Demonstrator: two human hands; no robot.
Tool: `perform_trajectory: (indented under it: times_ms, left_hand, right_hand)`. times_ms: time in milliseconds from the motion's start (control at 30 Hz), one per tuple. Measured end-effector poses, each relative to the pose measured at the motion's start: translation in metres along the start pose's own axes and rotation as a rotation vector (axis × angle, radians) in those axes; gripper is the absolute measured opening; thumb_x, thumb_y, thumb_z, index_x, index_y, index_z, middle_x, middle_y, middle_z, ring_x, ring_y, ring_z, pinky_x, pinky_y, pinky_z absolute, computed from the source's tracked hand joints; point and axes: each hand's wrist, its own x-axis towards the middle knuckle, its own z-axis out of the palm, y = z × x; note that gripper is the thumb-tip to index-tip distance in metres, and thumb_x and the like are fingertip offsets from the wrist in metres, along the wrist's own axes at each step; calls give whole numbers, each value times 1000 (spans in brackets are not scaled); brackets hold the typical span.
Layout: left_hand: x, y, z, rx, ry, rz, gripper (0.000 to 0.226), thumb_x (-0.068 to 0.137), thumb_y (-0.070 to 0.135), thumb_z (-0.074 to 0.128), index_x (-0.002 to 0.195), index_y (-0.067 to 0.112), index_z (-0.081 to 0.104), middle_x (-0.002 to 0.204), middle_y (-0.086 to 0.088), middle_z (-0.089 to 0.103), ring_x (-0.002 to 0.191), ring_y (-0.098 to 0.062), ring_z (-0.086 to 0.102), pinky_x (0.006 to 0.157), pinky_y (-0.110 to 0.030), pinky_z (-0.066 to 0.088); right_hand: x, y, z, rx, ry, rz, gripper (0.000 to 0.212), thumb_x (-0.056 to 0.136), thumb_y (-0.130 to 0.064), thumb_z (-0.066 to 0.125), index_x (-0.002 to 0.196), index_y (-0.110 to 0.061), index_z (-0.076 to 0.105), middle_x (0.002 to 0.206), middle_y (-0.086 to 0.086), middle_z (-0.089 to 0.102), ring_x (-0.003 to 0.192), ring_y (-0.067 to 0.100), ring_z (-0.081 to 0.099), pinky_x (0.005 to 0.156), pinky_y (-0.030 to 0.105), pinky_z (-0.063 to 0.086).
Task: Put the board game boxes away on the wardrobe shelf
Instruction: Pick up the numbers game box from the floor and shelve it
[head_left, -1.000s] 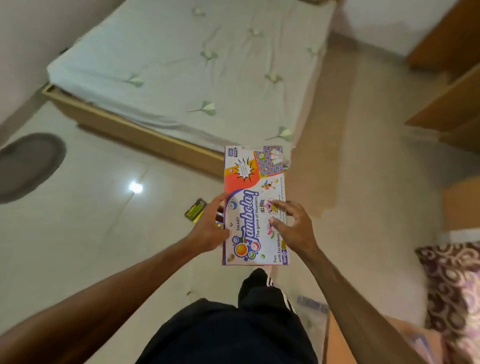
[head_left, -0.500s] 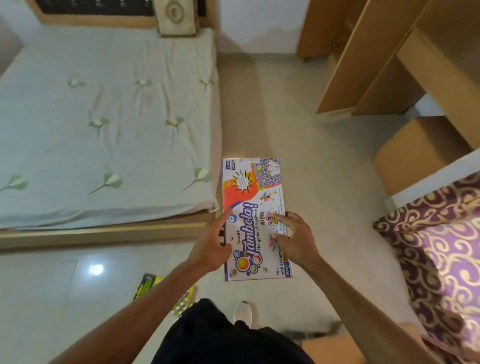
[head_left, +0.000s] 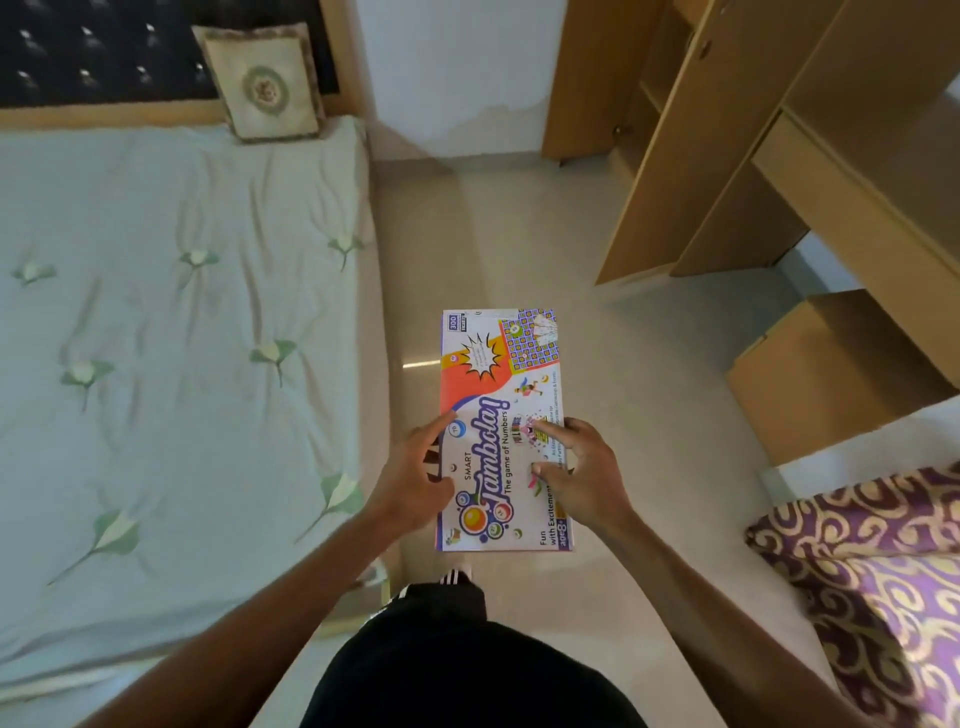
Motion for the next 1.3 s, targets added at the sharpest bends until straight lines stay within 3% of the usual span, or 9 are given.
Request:
perform_trajectory:
  times_ms: [133, 233, 500, 667, 933, 1033, 1167, 1300]
  left_hand:
    - [105, 46, -13, 26, -41, 54, 76, 75, -2, 65, 140, 32, 44, 111, 3, 64, 90, -11, 65, 60, -18, 57]
    - [189, 81, -16, 33, -79, 81, 72, 76, -1, 66, 138, 31, 46, 106, 9, 63, 90, -13, 66, 67, -28, 61]
    - [421, 146, -14, 49, -43, 52, 74, 77, -4, 67, 141, 24, 43, 111, 4, 59, 92, -16, 65, 70, -34, 62]
    - [543, 192, -27, 38, -18, 58, 71, 78, -4, 66, 137, 28, 46, 108, 6, 61, 94, -15, 66, 62, -26, 61]
    - [748, 243, -74, 37, -18, 36, 68, 79, 0, 71, 138, 24, 45, 111, 6, 58, 88, -10, 64, 55, -15, 55]
    - [838, 257, -95, 51, -56, 33, 71, 78, -1, 69, 140, 24, 43, 115, 3, 58, 89, -9, 63, 59, -19, 58]
    - [950, 282, -119, 115, -137, 29, 78, 77, 1, 71, 144, 25, 38, 127, 0, 53, 99, -16, 62, 63, -23, 60]
    - [1055, 325, -131, 171, -218, 50, 79, 76, 1, 71, 144, 26, 38, 128, 1, 52, 102, -18, 61, 66, -28, 62]
  right_hand:
    - [99, -11, -33, 20, 48, 19, 55, 78, -7, 73, 128, -25, 63, 122, -8, 51, 116, 13, 57, 93, 32, 55]
    - [181, -14, -57, 38, 70, 32, 53, 80, -8, 72, 128, -27, 63, 120, -10, 50, 116, 17, 58, 89, 38, 58]
    - [416, -14, -113, 34, 76, 25, 55, 80, -8, 74, 131, -25, 61, 117, -8, 52, 108, 17, 62, 88, 38, 59]
    - [551, -35, -153, -27, 43, 8, 57, 77, -7, 76, 130, -23, 62, 121, -1, 57, 109, 16, 58, 95, 30, 52]
    - [764, -65, -173, -1, 39, -16, 55, 78, -9, 75, 129, -24, 63, 117, -5, 57, 107, 14, 61, 88, 33, 57]
    - [848, -74, -171, 2, 80, -6, 55, 77, -7, 76, 128, -23, 64, 115, -7, 57, 106, 11, 61, 89, 28, 56]
    - [943, -92, -179, 48, 152, 36, 53, 76, -1, 75, 125, -19, 66, 111, -6, 59, 102, 9, 63, 79, 5, 47]
    - [1028, -107, -205, 110, 227, 87, 51, 78, 1, 72, 125, -18, 65, 112, -4, 59, 98, 7, 63, 69, 3, 48]
